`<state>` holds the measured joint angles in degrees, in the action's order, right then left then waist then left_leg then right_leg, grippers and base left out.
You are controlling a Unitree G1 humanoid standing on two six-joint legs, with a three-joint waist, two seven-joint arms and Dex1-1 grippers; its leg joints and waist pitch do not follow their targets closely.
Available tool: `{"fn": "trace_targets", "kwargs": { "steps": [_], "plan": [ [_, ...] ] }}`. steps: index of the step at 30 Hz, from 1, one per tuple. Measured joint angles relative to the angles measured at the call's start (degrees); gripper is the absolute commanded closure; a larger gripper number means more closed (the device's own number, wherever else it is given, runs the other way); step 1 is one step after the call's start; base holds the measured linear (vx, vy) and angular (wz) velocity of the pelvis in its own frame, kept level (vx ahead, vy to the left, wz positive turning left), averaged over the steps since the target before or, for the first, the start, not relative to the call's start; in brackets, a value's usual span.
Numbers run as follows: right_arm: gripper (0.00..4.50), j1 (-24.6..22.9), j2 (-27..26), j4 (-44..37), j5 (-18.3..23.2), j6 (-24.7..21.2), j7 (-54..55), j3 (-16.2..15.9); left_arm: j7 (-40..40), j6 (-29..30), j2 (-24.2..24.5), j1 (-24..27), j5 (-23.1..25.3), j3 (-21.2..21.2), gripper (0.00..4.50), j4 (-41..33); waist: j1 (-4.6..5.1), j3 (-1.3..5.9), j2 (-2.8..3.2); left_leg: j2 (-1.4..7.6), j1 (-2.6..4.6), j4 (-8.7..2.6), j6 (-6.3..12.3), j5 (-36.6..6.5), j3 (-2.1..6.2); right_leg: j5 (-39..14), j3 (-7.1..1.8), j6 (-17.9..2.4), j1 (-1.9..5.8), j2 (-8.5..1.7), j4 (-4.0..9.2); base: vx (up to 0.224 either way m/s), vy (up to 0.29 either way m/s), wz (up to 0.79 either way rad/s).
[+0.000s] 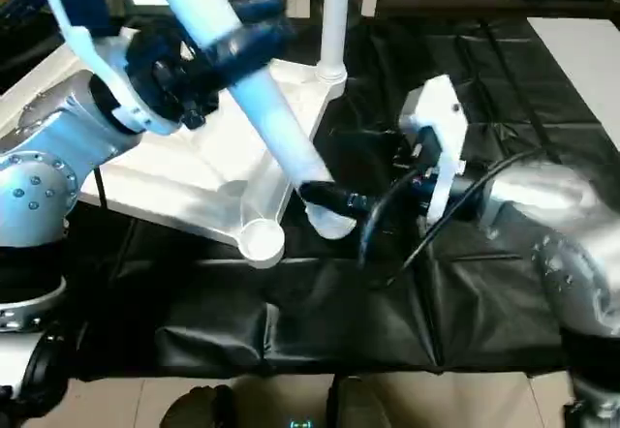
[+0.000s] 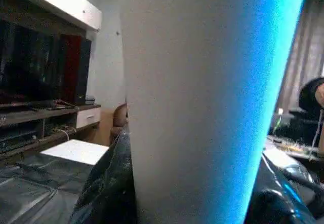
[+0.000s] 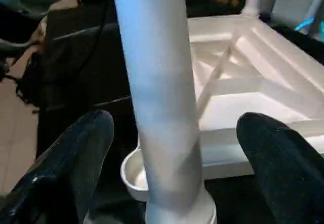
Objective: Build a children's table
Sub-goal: Pick table leg
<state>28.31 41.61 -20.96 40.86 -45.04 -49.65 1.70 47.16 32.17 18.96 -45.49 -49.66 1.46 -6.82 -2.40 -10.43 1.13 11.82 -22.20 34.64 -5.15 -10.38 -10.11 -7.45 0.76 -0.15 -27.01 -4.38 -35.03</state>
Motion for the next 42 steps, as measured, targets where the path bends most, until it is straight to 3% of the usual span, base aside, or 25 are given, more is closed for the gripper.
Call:
{"fn": "trace_targets", "kwargs": {
  "steps": [15,20,22,25,27,30,37,42],
  "plan": [
    [0.20,1.7,0.7,4.1,-5.9,0.9,-3.5,-8.6,3.1,-1.2,-1.8,-2.0,2.2,-2.6,2.79,0.5,-0.41,0.05,-0.19,0.01,-0.08,0.30,0.01,0.0,0.01,0.0,-0.04,-0.1,0.01,-0.01,-0.19,0.000,0.000,0.00],
    [0.20,2.7,0.7,4.8,-7.7,1.9,-3.6,-9.5,3.9,-1.3,-2.6,-2.8,2.9,-3.8,2.79,1.0,-0.69,0.05,-0.20,0.01,-0.09,0.40,0.01,0.0,0.02,0.0,-0.06,-0.1,0.01,-0.02,-0.23,0.000,0.000,0.00],
    [0.57,2.9,0.7,5.0,-8.0,2.1,-3.6,-9.5,4.8,-1.2,-2.1,-2.8,2.9,-3.8,2.79,1.1,-0.69,0.06,-0.21,0.02,-0.07,0.40,0.01,0.0,0.02,0.0,-0.05,-0.1,0.01,-0.01,-0.27,0.000,0.000,0.00],
    [0.60,2.9,0.7,5.5,-8.4,2.2,-4.1,-9.5,5.8,-1.2,-1.4,-2.9,3.2,-3.8,2.79,2.0,-0.75,0.06,-0.21,0.02,-0.07,0.41,0.01,0.0,0.02,0.0,-0.05,-0.1,0.01,-0.01,-0.30,0.000,0.000,0.00],
    [0.98,2.9,0.7,5.5,-8.9,2.7,-4.2,-9.6,6.3,-1.2,-1.4,-3.1,3.4,-3.8,2.79,2.7,-0.81,0.06,-0.21,0.02,-0.08,0.44,0.01,0.0,0.02,0.0,-0.06,-0.1,0.01,-0.02,-0.30,0.000,0.000,0.00],
    [1.08,2.9,0.7,5.5,-9.3,2.9,-4.5,-9.6,6.3,-1.2,-1.5,-3.2,3.9,-3.9,2.79,3.1,-0.86,0.06,-0.21,0.02,-0.10,0.46,0.02,0.0,0.02,0.0,-0.06,-0.1,0.01,-0.02,-0.30,0.000,0.000,0.00],
    [1.80,2.9,0.6,5.5,-9.5,3.2,-5.8,-10.2,6.1,-0.6,-1.5,-2.7,3.8,-4.1,2.79,0.2,-0.84,0.06,-0.21,0.03,-0.08,0.49,0.02,0.0,0.03,0.0,-0.06,-0.1,0.01,-0.02,-0.35,0.000,0.000,0.00],
    [1.91,2.9,0.1,5.5,-10.1,3.4,-6.0,-11.0,5.7,0.0,-1.6,-2.4,3.8,-4.1,2.80,-0.3,-0.86,0.06,-0.22,0.03,-0.09,0.62,0.02,0.0,0.04,0.0,-0.06,-0.1,0.01,-0.02,-0.44,0.000,0.000,0.00]
  ]
}}
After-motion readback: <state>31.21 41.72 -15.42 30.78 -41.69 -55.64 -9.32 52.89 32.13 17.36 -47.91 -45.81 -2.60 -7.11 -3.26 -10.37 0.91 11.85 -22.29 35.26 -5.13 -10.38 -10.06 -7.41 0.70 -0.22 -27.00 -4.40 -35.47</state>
